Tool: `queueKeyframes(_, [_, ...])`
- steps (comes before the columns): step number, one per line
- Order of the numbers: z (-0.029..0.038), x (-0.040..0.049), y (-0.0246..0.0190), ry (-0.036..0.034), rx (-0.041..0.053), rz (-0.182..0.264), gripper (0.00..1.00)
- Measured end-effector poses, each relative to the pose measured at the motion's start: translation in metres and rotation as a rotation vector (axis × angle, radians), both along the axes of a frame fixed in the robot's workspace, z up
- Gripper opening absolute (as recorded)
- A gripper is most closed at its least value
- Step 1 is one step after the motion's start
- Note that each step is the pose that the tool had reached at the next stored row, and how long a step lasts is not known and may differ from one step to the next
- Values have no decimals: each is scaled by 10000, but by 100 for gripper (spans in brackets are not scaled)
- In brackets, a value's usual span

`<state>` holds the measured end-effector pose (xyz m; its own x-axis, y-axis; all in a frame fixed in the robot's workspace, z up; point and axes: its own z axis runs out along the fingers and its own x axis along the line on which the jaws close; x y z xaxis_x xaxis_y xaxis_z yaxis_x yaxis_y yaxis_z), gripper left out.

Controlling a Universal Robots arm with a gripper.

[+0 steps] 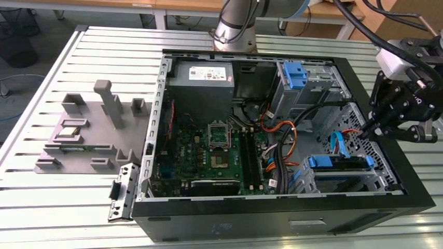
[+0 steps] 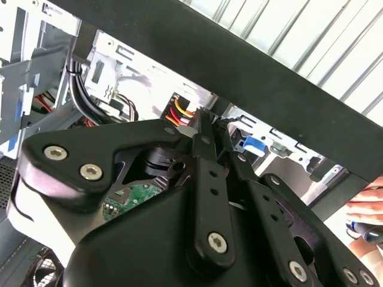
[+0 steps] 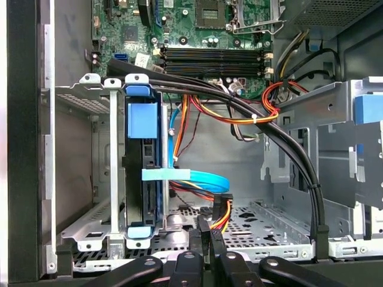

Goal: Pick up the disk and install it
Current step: 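Insert the second disk wire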

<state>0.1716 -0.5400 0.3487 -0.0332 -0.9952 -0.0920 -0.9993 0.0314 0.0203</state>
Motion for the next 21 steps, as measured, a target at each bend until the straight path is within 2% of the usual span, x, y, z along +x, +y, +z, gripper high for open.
queueKeyframes(13, [0,-16,-3,0,-1,-1,17])
queueKeyframes(21, [0,-98,-18,-4,-1,2,17])
